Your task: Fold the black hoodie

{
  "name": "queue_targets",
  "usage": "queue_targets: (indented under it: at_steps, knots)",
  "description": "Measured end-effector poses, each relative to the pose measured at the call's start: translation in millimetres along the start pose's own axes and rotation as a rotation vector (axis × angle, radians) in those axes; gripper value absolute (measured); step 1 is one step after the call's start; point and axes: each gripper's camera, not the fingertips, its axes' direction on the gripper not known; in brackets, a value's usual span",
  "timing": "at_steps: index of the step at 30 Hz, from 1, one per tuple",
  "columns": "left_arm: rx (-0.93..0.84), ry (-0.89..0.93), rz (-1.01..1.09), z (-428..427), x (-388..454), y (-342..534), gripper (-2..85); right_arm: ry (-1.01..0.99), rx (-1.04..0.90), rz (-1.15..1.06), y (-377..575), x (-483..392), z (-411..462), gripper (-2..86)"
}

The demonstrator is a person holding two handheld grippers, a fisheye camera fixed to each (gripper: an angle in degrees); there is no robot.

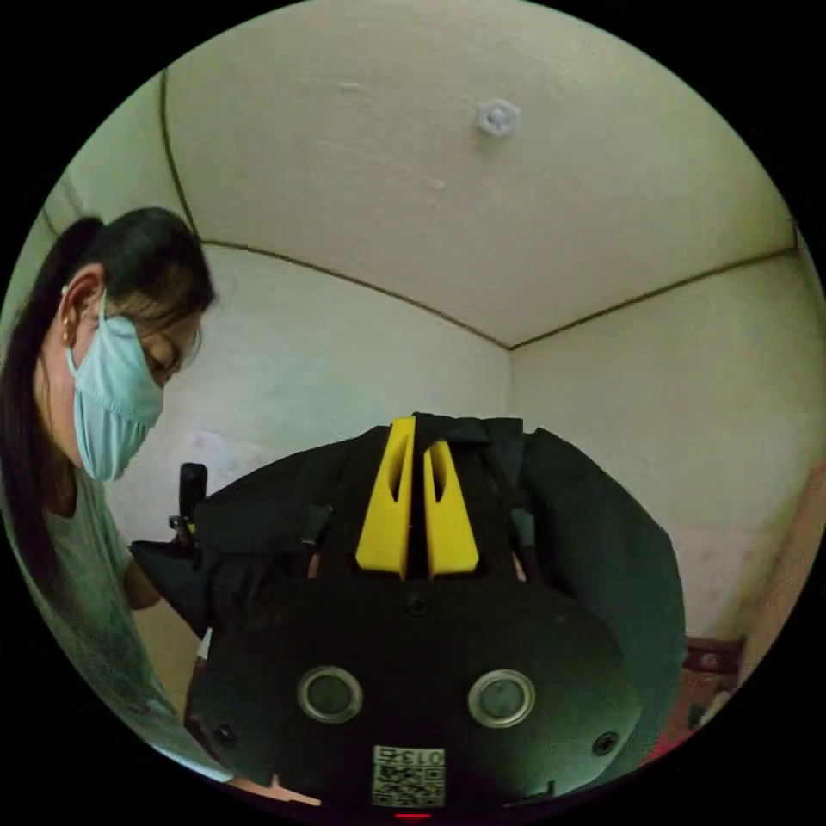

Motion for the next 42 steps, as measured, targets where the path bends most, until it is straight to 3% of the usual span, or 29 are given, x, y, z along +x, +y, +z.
queue_targets:
  at_steps: [3, 8, 12, 16, 22, 26, 28, 30, 34, 39, 42]
  knots:
    - [-0.023, 0.216, -0.052, 52, -1, 13, 6.4, 0.261, 0.000, -0.051, -27, -33, -112, -0.3]
    - [-0.065, 0.459, -0.059, 128, 9, 24, 6.1, 0.665, -0.086, -0.154, -65, -79, -219, -0.3]
    - [-0.005, 0.643, -0.110, 170, 2, 32, 5.8, 0.874, -0.068, -0.310, -93, -101, -251, -0.2]
    - [0.022, 0.653, -0.199, 191, -22, 50, 5.7, 0.925, -0.119, -0.376, -97, -79, -231, -0.2]
    - [0.010, 0.381, -0.457, 193, -91, 117, 6.2, 0.499, -0.385, -0.071, -8, 83, -96, 0.9]
    - [-0.135, 0.018, -0.782, 172, -158, 234, 6.7, -0.089, -0.887, 0.411, 183, 171, 90, 3.7]
    - [-0.236, -0.156, -0.993, 152, -182, 307, 7.0, -0.243, -0.916, 0.607, 251, 174, 118, 3.6]
    - [-0.334, -0.336, -1.253, 123, -192, 389, 7.1, -0.351, -0.778, 0.800, 308, 173, 106, 4.8]
    - [-0.475, -0.535, -1.278, 105, -186, 423, 8.1, -0.144, -0.892, 0.930, 387, 169, 39, 10.1]
    - [-0.575, -0.593, -1.232, 135, -211, 418, 22.5, 0.343, -1.206, 1.070, 474, 123, -121, 13.4]
    - [-0.612, -0.583, -1.294, 160, -227, 426, 30.3, 0.544, -1.275, 1.221, 501, 75, -194, 16.3]
